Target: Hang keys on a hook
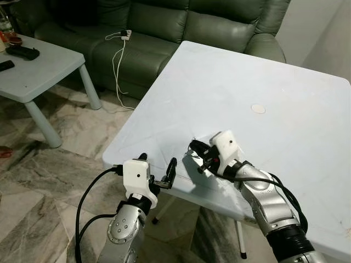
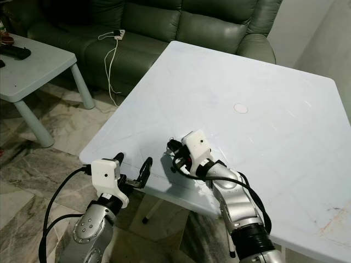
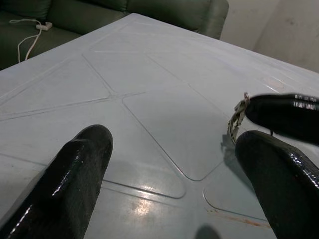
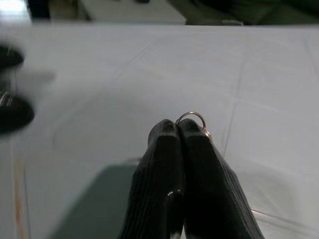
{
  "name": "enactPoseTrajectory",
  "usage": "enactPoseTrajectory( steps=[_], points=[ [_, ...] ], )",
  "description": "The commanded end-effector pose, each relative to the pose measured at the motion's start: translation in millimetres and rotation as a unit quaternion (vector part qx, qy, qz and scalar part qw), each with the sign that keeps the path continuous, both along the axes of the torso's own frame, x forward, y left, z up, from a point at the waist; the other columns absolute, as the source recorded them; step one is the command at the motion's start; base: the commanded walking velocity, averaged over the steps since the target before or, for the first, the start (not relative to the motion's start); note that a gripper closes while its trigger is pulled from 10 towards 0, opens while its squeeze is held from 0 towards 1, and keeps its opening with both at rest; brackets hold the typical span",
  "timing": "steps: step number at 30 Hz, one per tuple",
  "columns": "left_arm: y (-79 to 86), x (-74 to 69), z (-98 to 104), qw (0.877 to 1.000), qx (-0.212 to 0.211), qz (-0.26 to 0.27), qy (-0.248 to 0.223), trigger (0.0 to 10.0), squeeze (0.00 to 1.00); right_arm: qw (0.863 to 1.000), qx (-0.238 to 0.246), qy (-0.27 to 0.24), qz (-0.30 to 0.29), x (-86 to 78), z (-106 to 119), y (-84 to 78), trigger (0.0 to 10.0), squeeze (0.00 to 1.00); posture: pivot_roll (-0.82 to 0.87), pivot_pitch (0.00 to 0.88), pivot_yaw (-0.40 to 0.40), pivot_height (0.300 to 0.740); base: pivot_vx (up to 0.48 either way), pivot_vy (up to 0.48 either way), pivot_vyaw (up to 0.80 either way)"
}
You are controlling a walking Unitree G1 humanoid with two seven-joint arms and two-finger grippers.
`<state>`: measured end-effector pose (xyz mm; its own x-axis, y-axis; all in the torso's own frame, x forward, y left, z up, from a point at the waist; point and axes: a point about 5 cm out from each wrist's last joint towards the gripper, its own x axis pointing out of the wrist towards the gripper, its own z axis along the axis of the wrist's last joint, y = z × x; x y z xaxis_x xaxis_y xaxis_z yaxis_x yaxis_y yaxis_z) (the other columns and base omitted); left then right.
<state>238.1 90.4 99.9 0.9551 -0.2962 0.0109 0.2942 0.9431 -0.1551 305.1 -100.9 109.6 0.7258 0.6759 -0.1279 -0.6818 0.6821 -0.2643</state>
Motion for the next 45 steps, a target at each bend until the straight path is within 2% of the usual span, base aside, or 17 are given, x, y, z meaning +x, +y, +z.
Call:
enactPoseTrajectory(
  steps=[1, 4, 12, 14, 15, 18, 28, 29, 30, 31, 41, 42, 43, 44, 45],
  points=[
    [-5.1, -0.3, 5, 1.000, -0.012, -0.001, -0.007, 10.0, 0.00, 0.999, -0.042, -0.008, 0.019, -6.4, -10, 0.0, 10.0, 0.00, 0.02, 0.100, -0.131, 0.740, 0.000, 0.000, 0.00],
    [-4.8, -0.3, 5, 1.000, -0.013, -0.001, -0.007, 10.0, 0.00, 0.997, -0.068, -0.017, 0.031, -10.4, -15, 1.0, 10.0, 0.00, 0.02, 0.103, -0.131, 0.740, 0.000, 0.000, 0.00],
    [-4.9, -0.1, 6, 1.000, -0.013, 0.000, -0.006, 10.0, 0.00, 0.997, -0.062, -0.021, 0.029, -11.3, -17, 2.6, 10.0, 0.00, 0.02, 0.110, -0.129, 0.740, 0.000, 0.000, 0.00],
    [-4.9, 0.1, 6, 1.000, -0.013, 0.000, -0.006, 10.0, 0.00, 0.999, -0.041, -0.008, 0.028, -10.5, -17, 2.9, 10.0, 0.00, 0.02, 0.112, -0.130, 0.740, 0.000, 0.000, 0.00],
    [-4.7, 0.2, 5, 1.000, -0.013, 0.000, -0.006, 10.0, 0.00, 0.999, -0.033, -0.009, 0.025, -9.8, -15, 2.0, 10.0, 1.00, 0.02, 0.112, -0.131, 0.740, 0.000, 0.000, 0.00],
    [-4.5, 0.5, 5, 1.000, -0.013, 0.001, -0.006, 10.0, 0.00, 1.000, -0.012, 0.000, 0.022, -8.0, -13, 0.7, 10.0, 1.00, 0.02, 0.112, -0.132, 0.740, 0.000, 0.000, 0.00],
    [-4.4, 1.2, 6, 1.000, -0.015, 0.003, -0.007, 10.0, 0.00, 1.000, -0.011, 0.001, -0.002, -2.2, -9, 0.0, 10.0, 1.00, 0.02, 0.113, -0.136, 0.740, 0.000, 0.000, 0.00],
    [-4.5, 1.0, 6, 1.000, -0.015, 0.003, -0.007, 10.0, 0.00, 1.000, -0.002, 0.008, 0.000, -2.2, -9, 1.0, 10.0, 0.90, 0.02, 0.113, -0.136, 0.740, 0.000, 0.000, 0.00],
    [-4.5, 1.0, 6, 1.000, -0.015, 0.003, -0.007, 10.0, 0.00, 1.000, -0.002, 0.008, 0.000, -2.2, -9, 1.0, 10.0, 0.90, 0.02, 0.113, -0.136, 0.740, 0.000, 0.000, 0.00],
    [-4.6, 0.7, 6, 1.000, -0.015, 0.003, -0.007, 10.0, 0.00, 1.000, 0.001, 0.014, -0.001, -2.2, -8, 1.5, 10.0, 0.00, 0.02, 0.113, -0.136, 0.740, 0.000, 0.000, 0.00],
    [-4.3, 0.7, 6, 1.000, -0.014, 0.004, -0.008, 10.0, 0.00, 0.999, 0.026, 0.032, -0.013, -1.3, -6, 2.1, 10.0, 0.00, 0.02, 0.114, -0.137, 0.740, 0.000, 0.000, 0.00],
    [-4.3, 0.6, 6, 1.000, -0.015, 0.004, -0.008, 10.0, 0.00, 0.999, 0.028, 0.028, -0.019, -0.9, -5, 1.5, 4.5, 0.00, 0.02, 0.114, -0.137, 0.740, 0.000, 0.000, 0.00],
    [-4.3, 0.6, 6, 1.000, -0.015, 0.004, -0.008, 10.0, 0.00, 0.999, 0.029, 0.026, -0.022, -0.7, -4, 1.1, 3.5, 0.00, 0.02, 0.114, -0.137, 0.740, 0.000, 0.000, 0.00],
    [-4.3, 0.6, 6, 1.000, -0.015, 0.004, -0.008, 10.0, 0.00, 0.999, 0.029, 0.027, -0.023, -0.6, -4, 1.0, 0.0, 0.00, 0.02, 0.114, -0.137, 0.740, 0.000, 0.000, 0.00],
    [-4.3, 0.6, 6, 1.000, -0.015, 0.004, -0.008, 10.0, 0.00, 0.999, 0.033, 0.026, -0.019, -0.9, -3, 1.1, 0.0, 0.00, 0.02, 0.114, -0.137, 0.740, 0.000, 0.000, 0.00]
  ],
)
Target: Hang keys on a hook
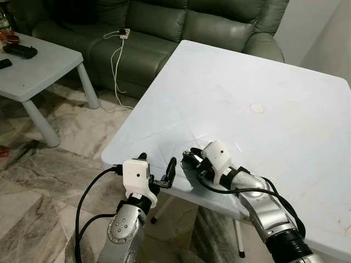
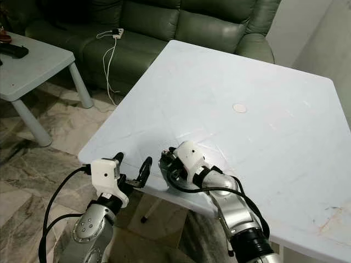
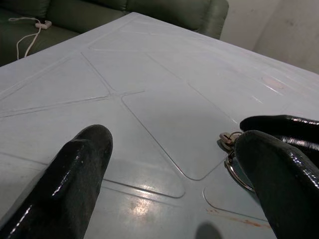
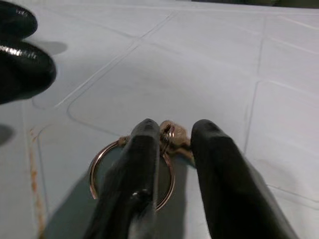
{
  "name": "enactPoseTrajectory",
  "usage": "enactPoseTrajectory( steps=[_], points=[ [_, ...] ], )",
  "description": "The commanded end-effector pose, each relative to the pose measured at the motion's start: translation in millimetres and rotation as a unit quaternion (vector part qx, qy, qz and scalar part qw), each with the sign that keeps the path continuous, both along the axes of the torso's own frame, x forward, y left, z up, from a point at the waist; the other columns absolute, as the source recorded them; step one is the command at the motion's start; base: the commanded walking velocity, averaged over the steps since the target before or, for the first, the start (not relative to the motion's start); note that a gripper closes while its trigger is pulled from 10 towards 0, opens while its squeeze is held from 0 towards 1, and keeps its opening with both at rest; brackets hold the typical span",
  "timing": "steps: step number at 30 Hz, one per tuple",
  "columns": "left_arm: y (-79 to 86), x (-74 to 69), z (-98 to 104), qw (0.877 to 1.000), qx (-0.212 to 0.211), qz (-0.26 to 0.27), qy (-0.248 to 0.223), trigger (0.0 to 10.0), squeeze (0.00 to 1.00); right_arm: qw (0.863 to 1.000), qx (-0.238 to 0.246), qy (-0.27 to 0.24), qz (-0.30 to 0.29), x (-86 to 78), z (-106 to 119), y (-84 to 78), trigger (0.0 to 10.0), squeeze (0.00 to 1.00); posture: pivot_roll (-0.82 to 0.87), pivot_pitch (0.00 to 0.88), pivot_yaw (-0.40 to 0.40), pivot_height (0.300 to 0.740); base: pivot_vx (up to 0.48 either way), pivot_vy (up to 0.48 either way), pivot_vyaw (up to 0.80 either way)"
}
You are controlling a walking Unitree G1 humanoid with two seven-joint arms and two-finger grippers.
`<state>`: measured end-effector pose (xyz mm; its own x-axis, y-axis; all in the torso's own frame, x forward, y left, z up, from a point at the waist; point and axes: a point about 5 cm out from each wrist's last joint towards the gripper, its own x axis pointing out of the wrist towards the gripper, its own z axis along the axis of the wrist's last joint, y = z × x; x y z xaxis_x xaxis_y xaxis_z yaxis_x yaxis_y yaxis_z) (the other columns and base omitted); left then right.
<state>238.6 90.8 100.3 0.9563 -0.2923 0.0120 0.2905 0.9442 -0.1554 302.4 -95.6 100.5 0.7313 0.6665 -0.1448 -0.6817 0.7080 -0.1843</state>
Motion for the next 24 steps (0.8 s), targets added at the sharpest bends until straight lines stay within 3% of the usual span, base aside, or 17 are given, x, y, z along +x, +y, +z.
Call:
enactPoseTrajectory(
  steps=[1, 14, 15, 16, 17, 18, 19, 20, 21, 24],
  points=[
    [-4.6, 0.1, 5.5, 1.000, -0.014, 0.002, -0.007, 10.0, 0.00, 1.000, 0.009, -0.010, -0.009, 1.8, 6.2, -4.2, 0.0, 0.00, 0.02, 0.115, -0.136, 0.740, 0.000, 0.000, 0.00],
    [-4.5, 0.5, 5.7, 1.000, -0.014, 0.001, -0.008, 10.0, 0.00, 1.000, 0.008, 0.002, 0.002, -0.5, 5.1, -4.8, 0.0, 0.00, 0.02, 0.115, -0.137, 0.740, 0.000, 0.000, 0.00],
    [-4.5, 0.5, 5.6, 1.000, -0.014, 0.001, -0.008, 10.0, 0.00, 1.000, 0.008, 0.003, 0.005, -0.8, 4.9, -4.5, 2.5, 0.00, 0.02, 0.115, -0.137, 0.740, 0.000, 0.000, 0.00],
    [-4.6, 0.5, 5.5, 1.000, -0.014, 0.001, -0.007, 10.0, 0.00, 1.000, 0.003, 0.007, 0.008, -0.9, 4.3, -4.6, 8.6, 0.00, 0.02, 0.114, -0.137, 0.740, 0.000, 0.000, 0.00],
    [-4.6, 0.5, 5.5, 1.000, -0.014, 0.001, -0.007, 10.0, 0.00, 1.000, 0.003, 0.007, 0.008, -0.9, 4.3, -4.6, 8.6, 0.00, 0.02, 0.114, -0.137, 0.740, 0.000, 0.000, 0.00],
    [-4.8, 0.5, 5.6, 1.000, -0.013, 0.001, -0.008, 10.0, 0.00, 0.999, 0.017, 0.033, 0.011, -0.7, 1.8, -4.3, 10.0, 0.00, 0.02, 0.114, -0.137, 0.740, 0.000, 0.000, 0.00],
    [-4.9, 0.4, 5.6, 1.000, -0.013, 0.001, -0.008, 10.0, 0.00, 0.999, 0.019, 0.030, 0.012, -0.3, 2.6, -4.2, 10.0, 0.76, 0.02, 0.114, -0.137, 0.740, 0.000, 0.000, 0.00],
    [-4.9, 0.4, 5.6, 1.000, -0.013, 0.001, -0.008, 10.0, 0.00, 0.999, 0.020, 0.026, 0.012, -0.1, 3.3, -4.2, 10.0, 0.76, 0.02, 0.114, -0.137, 0.740, 0.000, 0.000, 0.00],
    [-4.9, 0.3, 5.5, 1.000, -0.013, 0.001, -0.007, 10.0, 0.00, 0.999, 0.029, 0.027, 0.017, -0.3, 4.4, -3.9, 10.0, 1.00, 0.02, 0.111, -0.137, 0.740, 0.000, 0.000, 0.00],
    [-5.2, -0.2, 5.1, 1.000, -0.014, 0.001, -0.007, 10.0, 0.00, 0.999, 0.032, 0.024, 0.015, 0.5, 6.3, -4.8, 10.0, 1.00, 0.02, 0.108, -0.137, 0.740, 0.000, 0.000, 0.00]
  ],
)
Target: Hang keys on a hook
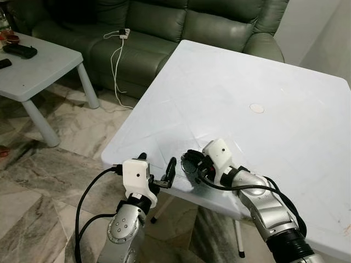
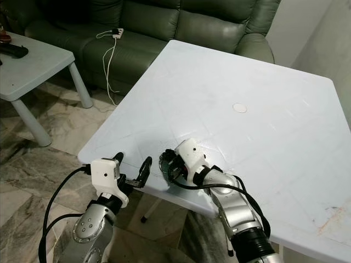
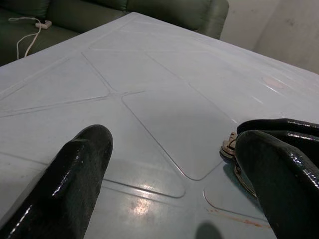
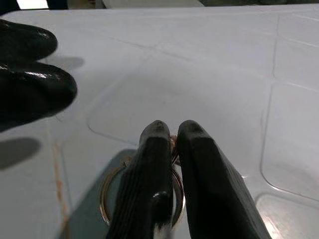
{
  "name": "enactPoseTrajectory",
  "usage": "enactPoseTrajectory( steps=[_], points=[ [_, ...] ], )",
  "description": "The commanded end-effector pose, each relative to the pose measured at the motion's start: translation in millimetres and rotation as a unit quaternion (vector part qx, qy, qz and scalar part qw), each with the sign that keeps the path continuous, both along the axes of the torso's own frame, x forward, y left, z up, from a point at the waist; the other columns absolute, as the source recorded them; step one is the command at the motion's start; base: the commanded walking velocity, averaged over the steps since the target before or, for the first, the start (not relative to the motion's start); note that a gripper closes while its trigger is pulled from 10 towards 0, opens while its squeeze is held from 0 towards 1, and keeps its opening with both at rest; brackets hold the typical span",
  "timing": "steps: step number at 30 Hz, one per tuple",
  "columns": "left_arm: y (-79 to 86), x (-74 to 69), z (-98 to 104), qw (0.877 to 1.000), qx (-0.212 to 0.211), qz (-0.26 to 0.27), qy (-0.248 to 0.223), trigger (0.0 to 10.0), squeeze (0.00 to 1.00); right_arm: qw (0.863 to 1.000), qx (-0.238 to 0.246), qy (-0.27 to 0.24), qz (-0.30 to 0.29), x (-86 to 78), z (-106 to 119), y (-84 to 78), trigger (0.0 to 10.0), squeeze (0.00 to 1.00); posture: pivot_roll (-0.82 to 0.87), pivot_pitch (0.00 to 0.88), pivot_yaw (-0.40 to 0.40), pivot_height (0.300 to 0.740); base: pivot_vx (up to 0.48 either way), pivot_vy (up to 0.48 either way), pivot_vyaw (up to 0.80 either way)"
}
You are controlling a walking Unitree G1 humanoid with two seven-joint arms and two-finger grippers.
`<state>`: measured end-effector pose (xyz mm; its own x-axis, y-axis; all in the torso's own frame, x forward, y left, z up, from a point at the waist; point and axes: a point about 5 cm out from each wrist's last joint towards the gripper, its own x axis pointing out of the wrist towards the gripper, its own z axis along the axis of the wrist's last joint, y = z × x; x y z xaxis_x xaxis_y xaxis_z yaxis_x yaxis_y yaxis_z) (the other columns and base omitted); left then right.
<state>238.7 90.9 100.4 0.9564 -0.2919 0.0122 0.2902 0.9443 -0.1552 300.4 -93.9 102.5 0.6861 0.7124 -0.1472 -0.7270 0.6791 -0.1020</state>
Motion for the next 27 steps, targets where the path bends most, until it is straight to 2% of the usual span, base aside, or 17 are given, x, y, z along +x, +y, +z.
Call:
enactPoseTrajectory(
  steps=[1, 3, 4, 5, 6, 7, 8, 16, 27],
  points=[
    [-5.6, -0.3, 5.1, 1.000, -0.014, 0.000, -0.007, 10.0, 0.00, 1.000, 0.009, -0.002, -0.005, 2.0, 4.8, -5.9, 10.0, 1.00, 0.02, 0.108, -0.138, 0.740, 0.000, 0.000, 0.00],
    [-5.9, -0.3, 5.1, 1.000, -0.013, -0.001, -0.007, 10.0, 0.00, 1.000, 0.011, -0.001, 0.001, 1.8, 5.3, -5.5, 10.0, 1.00, 0.02, 0.108, -0.139, 0.740, 0.000, 0.000, 0.00],
    [-5.9, -0.2, 5.2, 1.000, -0.014, -0.001, -0.007, 10.0, 0.00, 1.000, 0.001, -0.006, 0.002, 1.9, 5.3, -5.1, 10.0, 0.91, 0.02, 0.108, -0.139, 0.740, 0.000, 0.000, 0.00],
    [-5.9, -0.2, 5.2, 1.000, -0.014, -0.001, -0.007, 10.0, 0.00, 1.000, 0.001, -0.006, 0.002, 1.9, 5.3, -5.1, 10.0, 0.91, 0.02, 0.108, -0.139, 0.740, 0.000, 0.000, 0.00],
    [-6.0, -0.1, 5.3, 1.000, -0.014, -0.001, -0.007, 10.0, 0.00, 1.000, 0.000, -0.003, 0.002, 1.8, 5.3, -4.9, 10.0, 0.36, 0.02, 0.107, -0.139, 0.740, 0.000, 0.000, 0.00],
    [-6.1, -0.1, 5.2, 1.000, -0.014, -0.001, -0.008, 10.0, 0.00, 1.000, 0.002, -0.001, 0.004, 1.4, 5.2, -4.7, 10.0, 0.21, 0.02, 0.106, -0.139, 0.740, 0.000, 0.000, 0.00],
    [-6.2, -0.1, 5.2, 1.000, -0.014, -0.001, -0.007, 10.0, 0.00, 1.000, 0.001, 0.000, 0.005, 1.2, 5.2, -4.6, 10.0, 0.00, 0.02, 0.106, -0.139, 0.740, 0.000, 0.000, 0.00],
    [-6.3, 0.4, 5.6, 1.000, -0.015, -0.001, -0.008, 10.0, 0.00, 1.000, -0.015, -0.009, 0.006, 0.2, 4.5, -4.3, 10.0, 0.00, 0.02, 0.106, -0.140, 0.740, 0.000, 0.000, 0.00],
    [-6.3, 0.9, 5.8, 1.000, -0.015, -0.001, -0.007, 10.0, 0.00, 0.999, -0.029, 0.004, -0.016, 0.3, 0.2, -4.1, 10.0, 0.00, 0.02, 0.114, -0.137, 0.740, 0.000, 0.000, 0.00]
  ],
)
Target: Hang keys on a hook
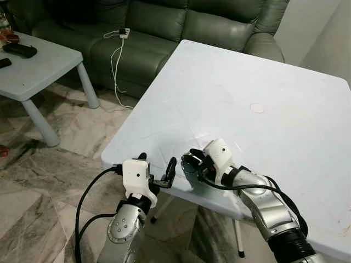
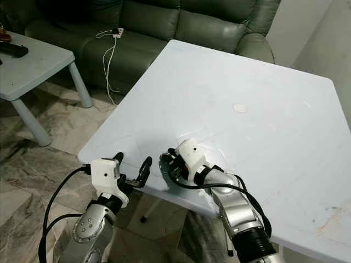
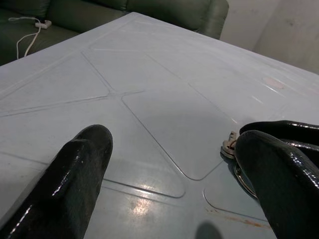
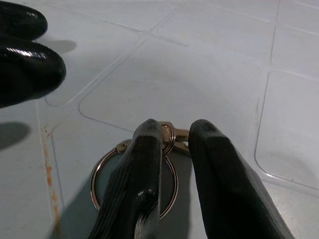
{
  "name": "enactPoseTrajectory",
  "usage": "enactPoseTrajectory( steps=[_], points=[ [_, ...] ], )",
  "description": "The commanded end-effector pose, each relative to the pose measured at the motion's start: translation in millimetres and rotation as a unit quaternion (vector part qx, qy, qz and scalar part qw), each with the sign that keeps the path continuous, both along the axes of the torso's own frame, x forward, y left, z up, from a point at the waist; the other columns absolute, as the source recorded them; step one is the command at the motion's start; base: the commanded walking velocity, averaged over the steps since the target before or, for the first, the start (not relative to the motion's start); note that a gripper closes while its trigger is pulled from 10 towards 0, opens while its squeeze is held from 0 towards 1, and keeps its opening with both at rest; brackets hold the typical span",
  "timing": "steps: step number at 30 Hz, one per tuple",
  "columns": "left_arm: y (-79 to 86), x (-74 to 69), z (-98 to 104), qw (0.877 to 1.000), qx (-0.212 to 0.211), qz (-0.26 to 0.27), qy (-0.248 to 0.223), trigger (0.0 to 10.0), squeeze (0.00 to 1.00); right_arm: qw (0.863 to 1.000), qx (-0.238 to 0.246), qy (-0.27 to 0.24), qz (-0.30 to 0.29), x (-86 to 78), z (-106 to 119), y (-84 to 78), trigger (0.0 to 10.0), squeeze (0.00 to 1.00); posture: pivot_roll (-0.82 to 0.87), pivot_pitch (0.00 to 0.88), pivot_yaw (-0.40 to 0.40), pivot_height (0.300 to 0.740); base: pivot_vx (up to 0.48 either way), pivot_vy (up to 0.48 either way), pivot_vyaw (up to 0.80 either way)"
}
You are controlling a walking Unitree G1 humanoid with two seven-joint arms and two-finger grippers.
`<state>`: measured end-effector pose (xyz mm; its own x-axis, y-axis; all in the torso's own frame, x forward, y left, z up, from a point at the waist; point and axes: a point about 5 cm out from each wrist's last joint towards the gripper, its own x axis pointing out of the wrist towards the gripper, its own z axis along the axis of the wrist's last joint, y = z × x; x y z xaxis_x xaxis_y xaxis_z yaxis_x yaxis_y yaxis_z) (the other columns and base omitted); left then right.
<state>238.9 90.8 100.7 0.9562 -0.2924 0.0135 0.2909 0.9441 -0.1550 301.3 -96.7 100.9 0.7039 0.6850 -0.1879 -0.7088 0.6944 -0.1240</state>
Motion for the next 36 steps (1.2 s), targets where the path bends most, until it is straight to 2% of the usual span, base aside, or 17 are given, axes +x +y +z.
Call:
enactPoseTrajectory(
  steps=[1, 7, 8, 9, 10, 14, 15, 16, 19, 22, 23, 29, 31, 32, 34, 35, 36],
  points=[
    [-6.2, 0.8, 5.6, 1.000, -0.015, -0.001, -0.007, 10.0, 0.00, 1.000, -0.006, -0.005, 0.000, -1.3, 1.9, -1.1, 10.0, 0.00, 0.02, 0.114, -0.137, 0.740, 0.000, 0.000, 0.00],
    [-6.2, 1.3, 5.6, 1.000, -0.015, -0.001, -0.007, 10.0, 0.00, 1.000, 0.006, 0.012, 0.027, -5.7, 0.9, 0.4, 9.3, 0.00, 0.02, 0.115, -0.136, 0.740, 0.000, 0.000, 0.00],
    [-6.2, 1.3, 5.6, 1.000, -0.015, -0.001, -0.007, 10.0, 0.00, 1.000, 0.006, 0.010, 0.028, -5.8, 1.3, 0.3, 8.3, 0.00, 0.02, 0.114, -0.136, 0.740, 0.000, 0.000, 0.00],
    [-6.3, 1.3, 5.6, 1.000, -0.015, -0.001, -0.007, 10.0, 0.00, 1.000, 0.005, 0.008, 0.028, -5.7, 1.6, 0.0, 8.3, 0.00, 0.02, 0.114, -0.136, 0.740, 0.000, 0.000, 0.00],
    [-6.3, 1.4, 5.6, 1.000, -0.015, -0.001, -0.008, 10.0, 0.00, 0.999, 0.007, 0.008, 0.036, -6.6, 2.1, -0.2, 10.0, 0.00, 0.02, 0.113, -0.136, 0.740, 0.000, 0.000, 0.00],
    [-6.4, 1.6, 5.6, 1.000, -0.015, -0.001, -0.008, 10.0, 0.00, 0.999, 0.008, 0.009, 0.037, -6.8, 2.3, -0.4, 10.0, 0.00, 0.01, 0.114, -0.136, 0.740, 0.000, 0.000, 0.00],
    [-6.7, 1.7, 5.7, 1.000, -0.015, -0.001, -0.008, 10.0, 0.00, 0.999, 0.008, 0.008, 0.036, -6.5, 2.5, -0.5, 9.1, 0.00, 0.01, 0.114, -0.136, 0.740, 0.000, 0.000, 0.00],
    [-6.8, 1.8, 5.8, 1.000, -0.015, -0.002, -0.008, 10.0, 0.00, 0.999, 0.008, 0.005, 0.035, -6.3, 2.9, -0.5, 6.4, 0.00, 0.01, 0.113, -0.136, 0.740, 0.000, 0.000, 0.00],
    [-7.1, 2.0, 5.7, 1.000, -0.015, -0.002, -0.008, 10.0, 0.00, 1.000, 0.006, 0.000, 0.031, -6.0, 3.7, -0.8, 2.6, 0.00, 0.01, 0.113, -0.136, 0.740, 0.000, 0.000, 0.00],
    [-7.4, 2.1, 5.8, 1.000, -0.016, -0.002, -0.009, 10.0, 0.00, 1.000, 0.005, -0.004, 0.026, -5.8, 4.3, -1.5, 2.0, 0.00, 0.01, 0.113, -0.136, 0.740, 0.000, 0.000, 0.00],
    [-7.3, 2.3, 5.9, 1.000, -0.015, -0.002, -0.009, 10.0, 0.00, 1.000, 0.010, -0.006, 0.027, -6.0, 5.1, -1.4, 0.0, 0.00, 0.01, 0.114, -0.136, 0.740, 0.000, 0.000, 0.00],
    [-7.3, 2.9, 6.3, 1.000, -0.015, -0.002, -0.009, 10.0, 0.00, 1.000, 0.005, -0.007, 0.030, -6.6, 4.6, -0.3, 1.0, 0.00, 0.01, 0.114, -0.137, 0.740, 0.000, 0.000, 0.00],
    [-7.3, 2.8, 6.4, 1.000, -0.015, -0.002, -0.010, 10.0, 0.00, 0.999, 0.004, -0.007, 0.033, -7.8, 3.8, 0.1, 3.1, 0.00, 0.02, 0.114, -0.137, 0.740, 0.000, 0.000, 0.00],
    [-7.3, 2.9, 6.4, 1.000, -0.015, -0.002, -0.010, 10.0, 0.00, 0.999, 0.004, -0.007, 0.033, -8.0, 3.6, 0.0, 3.1, 0.00, 0.02, 0.113, -0.137, 0.740, 0.000, 0.000, 0.00],
    [-7.3, 2.8, 6.4, 1.000, -0.015, -0.001, -0.010, 10.0, 0.00, 0.999, 0.004, 0.005, 0.042, -9.4, 1.7, 0.5, 4.5, 0.00, 0.02, 0.113, -0.137, 0.740, 0.000, 0.000, 0.00],
    [-7.2, 2.7, 6.4, 1.000, -0.015, -0.001, -0.010, 10.0, 0.00, 0.999, 0.005, 0.008, 0.044, -9.8, 1.4, 0.7, 10.0, 0.00, 0.02, 0.113, -0.137, 0.740, 0.000, 0.000, 0.00],
    [-7.1, 2.5, 6.3, 1.000, -0.015, -0.001, -0.010, 10.0, 0.00, 0.999, 0.008, 0.013, 0.047, -10.4, 0.8, 1.0, 10.0, 0.00, 0.02, 0.114, -0.138, 0.740, 0.000, 0.000, 0.00]
  ],
)
